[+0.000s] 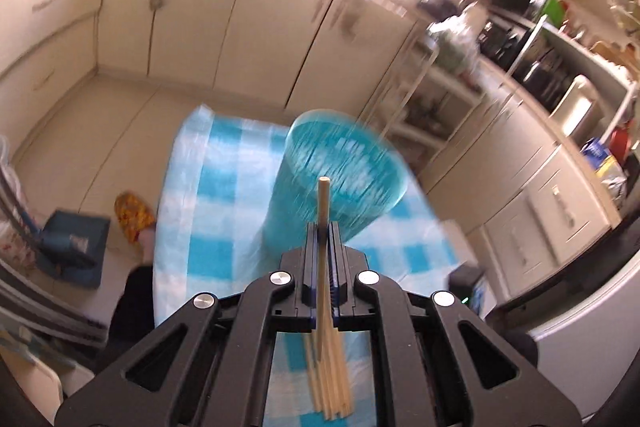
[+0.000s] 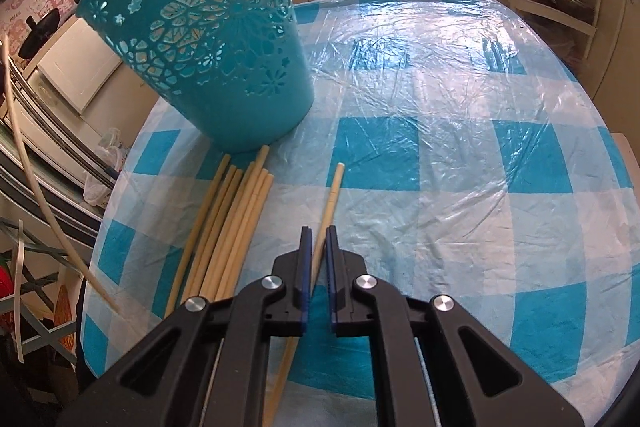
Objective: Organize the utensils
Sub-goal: 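Lift the chopstick with the left gripper over the teal basket and release, then close the right gripper on one wooden chopstick, then lift the chopstick with the right gripper over the basket and release, then move the open right gripper back down toward the chopstick bundle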
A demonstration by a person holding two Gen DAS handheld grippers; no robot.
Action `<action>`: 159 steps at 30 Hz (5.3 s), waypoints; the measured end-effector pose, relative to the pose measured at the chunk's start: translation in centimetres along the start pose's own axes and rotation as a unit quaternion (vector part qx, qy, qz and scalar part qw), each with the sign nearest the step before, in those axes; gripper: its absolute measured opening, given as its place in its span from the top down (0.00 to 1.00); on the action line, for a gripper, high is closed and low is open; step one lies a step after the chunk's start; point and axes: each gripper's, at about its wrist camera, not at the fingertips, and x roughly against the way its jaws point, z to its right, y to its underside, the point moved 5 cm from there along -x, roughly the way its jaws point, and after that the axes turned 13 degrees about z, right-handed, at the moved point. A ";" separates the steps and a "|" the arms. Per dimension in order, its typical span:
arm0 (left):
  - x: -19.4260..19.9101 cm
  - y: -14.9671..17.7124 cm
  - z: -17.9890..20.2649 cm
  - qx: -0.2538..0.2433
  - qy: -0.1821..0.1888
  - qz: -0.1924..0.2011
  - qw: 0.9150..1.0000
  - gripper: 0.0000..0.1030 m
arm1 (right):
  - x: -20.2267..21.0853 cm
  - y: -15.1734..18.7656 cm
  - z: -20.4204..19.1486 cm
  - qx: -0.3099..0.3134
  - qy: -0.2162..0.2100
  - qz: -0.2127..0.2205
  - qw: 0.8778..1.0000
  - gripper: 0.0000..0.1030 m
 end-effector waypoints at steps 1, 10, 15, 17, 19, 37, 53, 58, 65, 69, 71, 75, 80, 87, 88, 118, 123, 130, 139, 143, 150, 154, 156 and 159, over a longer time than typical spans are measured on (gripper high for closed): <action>0.4 -1.4 1.1 -0.007 0.008 0.017 1.000 0.95 | 0.0 0.0 0.0 0.001 -0.001 0.002 1.000 0.93; -0.4 -9.2 7.2 -0.055 0.013 0.101 0.993 0.95 | 0.8 0.8 0.3 -0.015 -0.021 0.011 1.000 0.93; -1.8 -11.4 7.3 -0.080 -0.029 0.154 0.984 0.95 | 0.9 0.7 0.2 -0.011 -0.019 0.013 1.000 0.93; -3.1 -11.3 6.7 -0.080 -0.044 0.156 0.984 0.95 | 1.0 0.8 0.1 -0.013 -0.020 0.013 1.000 0.93; -5.0 -10.6 5.8 -0.074 -0.052 0.146 0.985 0.95 | 0.8 0.9 -0.2 -0.012 -0.019 0.013 1.000 0.93; -7.9 0.0 0.3 -0.093 -0.127 0.027 0.987 0.49 | 0.7 1.7 -3.0 0.109 0.061 0.040 0.991 0.93; -0.7 4.8 -4.1 -0.033 -0.141 0.015 0.989 0.29 | 10.3 -2.3 -2.8 -0.068 -0.100 0.142 0.982 0.95; -1.3 6.5 -4.6 -0.021 -0.141 -0.010 0.990 0.29 | 13.7 -6.8 -5.0 -0.074 -0.136 0.205 0.966 0.95; -1.6 8.3 -4.8 -0.011 -0.138 -0.029 0.990 0.28 | 13.8 -16.0 -7.7 -0.066 -0.124 0.305 0.942 0.95; -1.5 8.7 -4.5 -0.015 -0.140 -0.030 0.990 0.27 | 10.4 -19.7 -8.4 -0.073 -0.080 0.333 0.937 0.95; -1.3 8.6 -4.3 -0.020 -0.143 -0.026 0.989 0.25 | 8.8 -20.4 -8.0 -0.078 -0.056 0.338 0.936 0.95; -1.1 8.6 -4.0 -0.037 -0.156 -0.016 0.987 0.22 | 6.3 -20.5 -7.7 -0.078 -0.019 0.331 0.940 0.95; -1.5 9.1 -3.7 -0.044 -0.153 -0.020 0.987 0.22 | 5.0 -18.8 -8.4 -0.051 -0.010 0.309 0.950 0.95; -1.1 9.5 -3.4 -0.049 -0.153 -0.018 0.987 0.22 | 6.5 -16.1 -10.0 -0.009 -0.021 0.290 0.957 0.92; -1.0 9.5 -3.3 -0.051 -0.155 -0.018 0.986 0.22 | 7.0 -15.7 -10.1 -0.006 -0.023 0.291 0.956 0.90; -0.2 12.5 -4.6 -0.066 -0.196 -0.056 0.977 0.18 | 2.6 2.6 -6.8 0.012 0.035 0.059 0.998 0.81; -0.7 13.1 -5.0 -0.064 -0.199 -0.067 0.976 0.18 | 2.1 2.9 -6.7 0.018 0.040 0.050 0.998 0.82; -1.2 13.7 -4.8 -0.067 -0.198 -0.078 0.975 0.18 | 1.6 2.7 -6.9 0.043 0.055 0.046 0.996 0.85; -2.0 14.2 -4.4 -0.070 -0.198 -0.090 0.974 0.18 | 1.4 2.8 -7.5 0.089 0.082 0.033 0.992 0.91; -2.5 14.6 -4.1 -0.076 -0.195 -0.096 0.973 0.18 | 1.6 3.0 -7.5 0.102 0.088 0.032 0.990 0.91; -5.7 14.6 -3.3 -0.090 -0.186 -0.112 0.972 0.18 | 2.1 2.9 -5.8 0.085 0.084 0.030 0.992 0.91; -8.3 14.8 -2.9 -0.089 -0.176 -0.129 0.972 0.18 | 2.4 3.0 -5.1 0.082 0.085 0.031 0.993 0.91; -9.2 14.8 -2.5 -0.097 -0.171 -0.132 0.972 0.18 | 2.5 3.0 -4.8 0.082 0.085 0.031 0.992 0.91; -10.4 14.9 -1.8 -0.113 -0.167 -0.137 0.970 0.18 | 2.5 3.0 -4.8 0.084 0.083 0.032 0.993 0.91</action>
